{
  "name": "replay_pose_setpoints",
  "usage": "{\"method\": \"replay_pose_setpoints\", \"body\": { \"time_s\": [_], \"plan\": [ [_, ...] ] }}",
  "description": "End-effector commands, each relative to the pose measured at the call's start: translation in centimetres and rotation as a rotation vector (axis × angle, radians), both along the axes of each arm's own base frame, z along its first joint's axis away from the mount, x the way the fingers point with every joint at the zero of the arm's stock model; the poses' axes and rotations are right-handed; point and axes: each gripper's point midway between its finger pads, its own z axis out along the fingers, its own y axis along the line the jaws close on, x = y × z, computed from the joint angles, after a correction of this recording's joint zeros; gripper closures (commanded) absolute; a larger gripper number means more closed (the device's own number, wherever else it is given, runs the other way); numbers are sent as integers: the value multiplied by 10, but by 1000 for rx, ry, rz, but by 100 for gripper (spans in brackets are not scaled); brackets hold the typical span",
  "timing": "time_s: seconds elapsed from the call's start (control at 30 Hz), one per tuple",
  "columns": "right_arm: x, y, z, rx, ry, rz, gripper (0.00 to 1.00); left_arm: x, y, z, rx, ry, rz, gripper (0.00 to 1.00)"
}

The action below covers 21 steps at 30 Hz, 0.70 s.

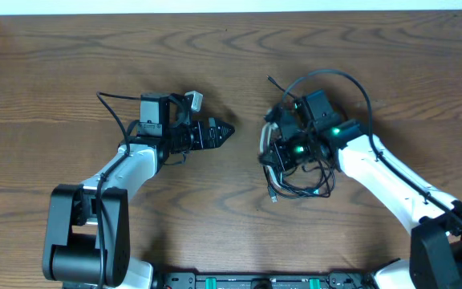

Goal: Untangle cables

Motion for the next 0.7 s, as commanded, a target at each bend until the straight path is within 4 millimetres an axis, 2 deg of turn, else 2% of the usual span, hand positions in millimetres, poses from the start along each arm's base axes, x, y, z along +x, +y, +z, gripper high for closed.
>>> {"method": "replay_pose_setpoints", "body": {
  "time_s": [0.0,0.07,0.13,0.17,0.23,0.27,0.33,0.37,0.43,0.47,0.5,0.6,0.67],
  "plan": [
    [-9,21,115,391,-226,264,99,2,0,4,3,-20,-9,1],
    [-1,12,147,403,-356,260,99,2,0,4,3,-20,-9,1],
    [19,-4,158,281,-488,165,99,2,0,4,3,-20,-9,1],
    [40,-25,149,108,-535,18,99,2,0,4,3,-20,-9,1],
    [61,-55,124,-120,-504,-219,99,2,0,4,3,-20,-9,1],
    [64,-65,107,-199,-465,-310,99,2,0,4,3,-20,-9,1],
    [57,-63,74,-259,-378,-358,99,2,0,4,3,-20,-9,1],
    [48,-53,57,-255,-328,-320,99,2,0,4,3,-20,-9,1],
    [34,-35,45,-221,-294,-208,99,2,0,4,3,-20,-9,1],
    [32,-28,45,-201,-311,-157,96,2,0,4,3,-20,-9,1],
    [32,-24,46,-191,-335,-123,88,2,0,4,3,-20,-9,1],
    [32,-20,49,-170,-352,-102,84,2,0,4,3,-20,-9,1],
    [27,-15,49,-154,-337,-81,75,2,0,4,3,-20,-9,1]
  ]
}}
